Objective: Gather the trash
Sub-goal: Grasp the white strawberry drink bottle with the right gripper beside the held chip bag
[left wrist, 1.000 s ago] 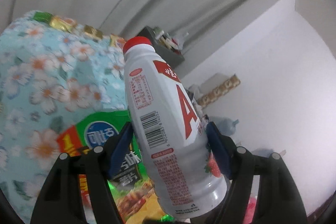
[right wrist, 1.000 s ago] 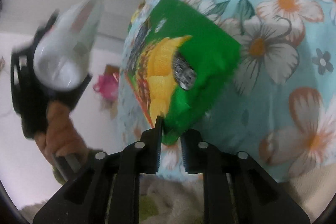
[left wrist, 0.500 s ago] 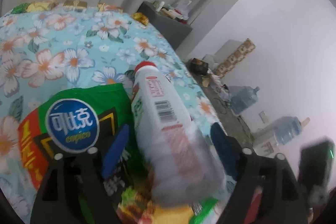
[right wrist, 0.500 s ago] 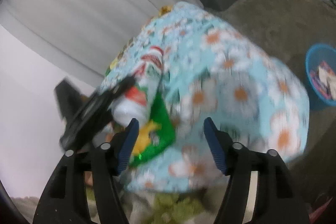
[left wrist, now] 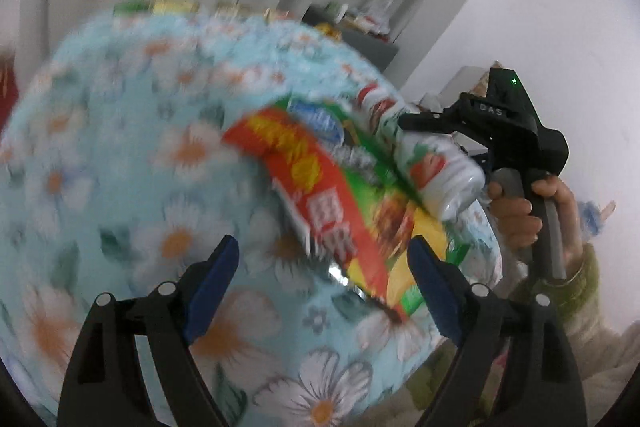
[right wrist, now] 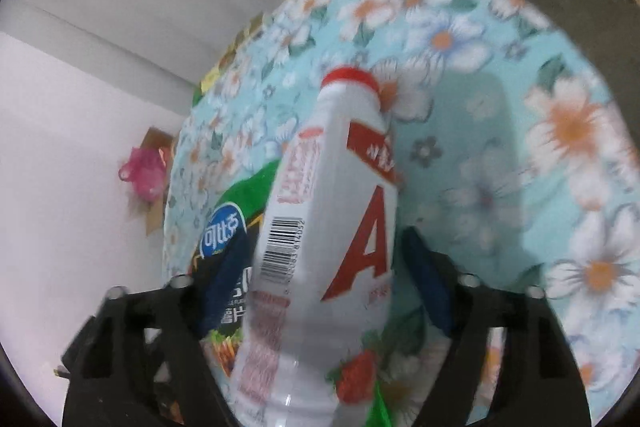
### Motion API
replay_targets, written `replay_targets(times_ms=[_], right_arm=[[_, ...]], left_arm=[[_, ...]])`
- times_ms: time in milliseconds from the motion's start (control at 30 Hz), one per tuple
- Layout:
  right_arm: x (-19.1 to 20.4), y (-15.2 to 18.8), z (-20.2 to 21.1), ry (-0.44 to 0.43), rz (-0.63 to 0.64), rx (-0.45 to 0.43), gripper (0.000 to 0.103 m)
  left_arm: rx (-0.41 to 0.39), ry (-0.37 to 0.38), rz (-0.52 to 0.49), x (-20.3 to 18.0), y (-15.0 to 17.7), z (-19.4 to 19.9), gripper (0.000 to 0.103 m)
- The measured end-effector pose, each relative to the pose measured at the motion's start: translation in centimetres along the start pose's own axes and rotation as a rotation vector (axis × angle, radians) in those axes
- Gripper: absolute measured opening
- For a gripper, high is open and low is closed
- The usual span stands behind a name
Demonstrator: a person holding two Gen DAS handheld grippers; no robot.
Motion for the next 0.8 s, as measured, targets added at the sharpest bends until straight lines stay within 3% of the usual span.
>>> replay_targets(times_ms=[100, 233, 367, 500, 633, 733, 800], right_arm=[[-1.0, 0.5, 0.0, -0.042, -0.031, -0.006, 0.059], [-2.7, 1.6, 2.8, -0.014, -0.016, -0.037, 0.059], [-4.3, 3.3, 4.1, 0.023, 0.001, -0.035, 0.058], [-3.2, 5.2, 3.9, 0.044, 0.04, -0.05, 0.057], [-1.7, 7.3, 3.8, 0.04, 0.065, -0.076, 0.057], [-1.5, 8.6, 4.1, 0.037, 0.059, -0.096, 0.057], [-1.9, 9.0, 4.4, 0.027, 0.039, -0.1, 0.057]], left_arm=[[0.003, 0.062, 0.074, 0.6, 0.2, -1.4, 0.083], [-0.009, 0.096, 0.072, 0.5, -0.5, -2.9, 0.078], [-0.037, 0.164, 0.105, 0.0, -1.6, -3.6, 0.064], [-0.099, 0.25, 0.044, -2.5, -3.1, -2.8, 0.06], [-0.104, 0.181, -0.046, -4.1, -4.5, -3.4, 0.056], [-0.075, 0.128, -0.045, -4.2, -5.2, -5.0, 0.042], [-0.053, 0.102, -0.052, -4.2, -5.4, -6.3, 0.026]])
Point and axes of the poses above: each gripper's, at about its wrist camera, not at the fingertips, and z roughly against the way its jaws point, x to its left, y to its underside, the point moved 1 cm from there along -z, roughly the way its jaws point, and after that the axes turned 15 degrees about y, right-handed, at the moved point
